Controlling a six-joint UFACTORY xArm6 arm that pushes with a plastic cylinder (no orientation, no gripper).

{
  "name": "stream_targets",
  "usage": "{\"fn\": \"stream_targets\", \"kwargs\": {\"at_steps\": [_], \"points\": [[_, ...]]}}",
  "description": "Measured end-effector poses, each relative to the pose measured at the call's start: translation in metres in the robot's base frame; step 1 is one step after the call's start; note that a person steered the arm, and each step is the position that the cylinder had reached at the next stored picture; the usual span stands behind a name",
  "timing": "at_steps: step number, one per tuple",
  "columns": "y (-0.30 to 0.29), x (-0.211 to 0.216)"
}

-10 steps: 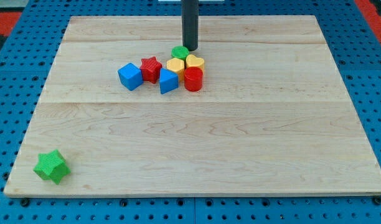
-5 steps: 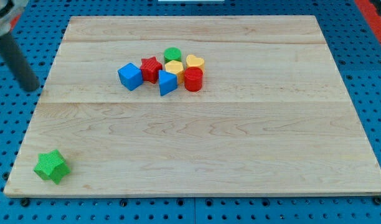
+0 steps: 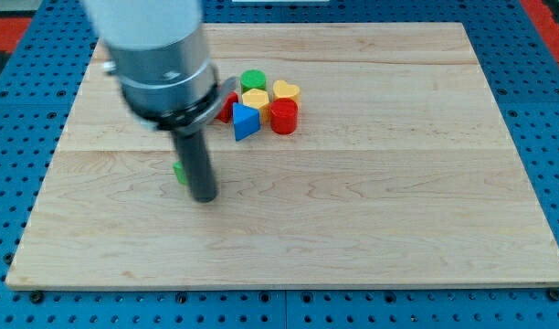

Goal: Push the green star closer to the group of blocks

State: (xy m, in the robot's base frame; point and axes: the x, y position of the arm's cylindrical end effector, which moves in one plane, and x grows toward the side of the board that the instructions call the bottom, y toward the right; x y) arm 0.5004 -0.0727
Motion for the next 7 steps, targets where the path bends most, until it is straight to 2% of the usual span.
{"fn": "stream_targets", "kwargs": {"at_steps": [2, 3, 5, 6, 7], "points": [[-0.029, -0.001], [-0.043, 0.018], [-0.034, -0.059], [-0.037, -0.054], [-0.098, -0.026]]}}
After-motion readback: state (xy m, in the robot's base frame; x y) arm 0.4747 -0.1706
